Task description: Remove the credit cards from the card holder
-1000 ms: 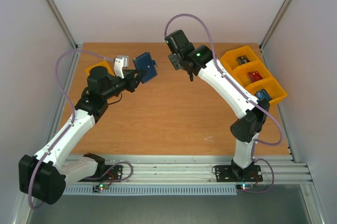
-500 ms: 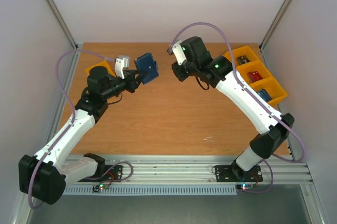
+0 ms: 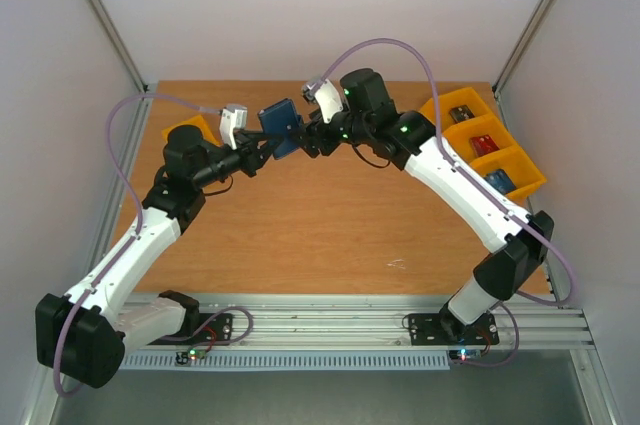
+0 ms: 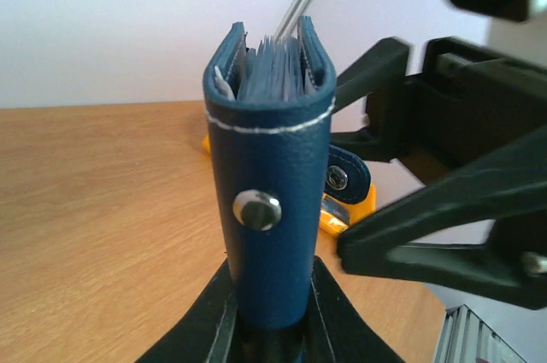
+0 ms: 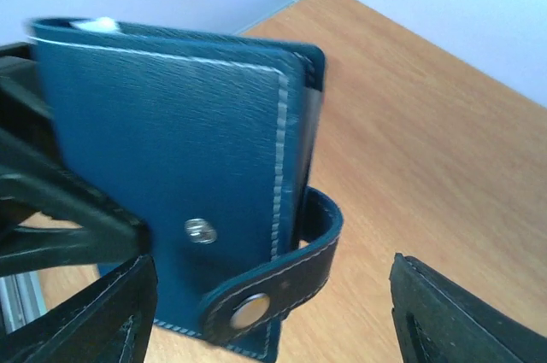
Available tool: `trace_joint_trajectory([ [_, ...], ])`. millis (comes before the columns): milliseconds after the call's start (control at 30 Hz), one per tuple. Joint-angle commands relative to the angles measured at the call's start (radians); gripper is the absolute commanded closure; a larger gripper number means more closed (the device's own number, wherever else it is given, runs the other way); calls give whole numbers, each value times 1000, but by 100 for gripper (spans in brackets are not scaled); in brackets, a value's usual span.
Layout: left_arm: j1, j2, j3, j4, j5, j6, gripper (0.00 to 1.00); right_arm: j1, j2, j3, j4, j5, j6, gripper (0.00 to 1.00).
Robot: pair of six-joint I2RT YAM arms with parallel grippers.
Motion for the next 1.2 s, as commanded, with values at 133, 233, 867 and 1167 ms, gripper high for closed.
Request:
trace_joint_trajectory([
  [133, 1, -38, -30, 186, 121, -3, 100, -108, 0, -15, 70, -117, 119, 36],
  [233, 1, -36, -35, 208, 165, 3, 100, -116, -17, -20, 60, -156, 77, 38],
  [867, 1, -28, -24, 278, 288, -8, 100, -146, 12, 85, -207, -605, -139, 22],
  [1167, 1, -4, -7, 294, 367, 5, 100, -117, 35, 116, -194, -710, -130, 21],
])
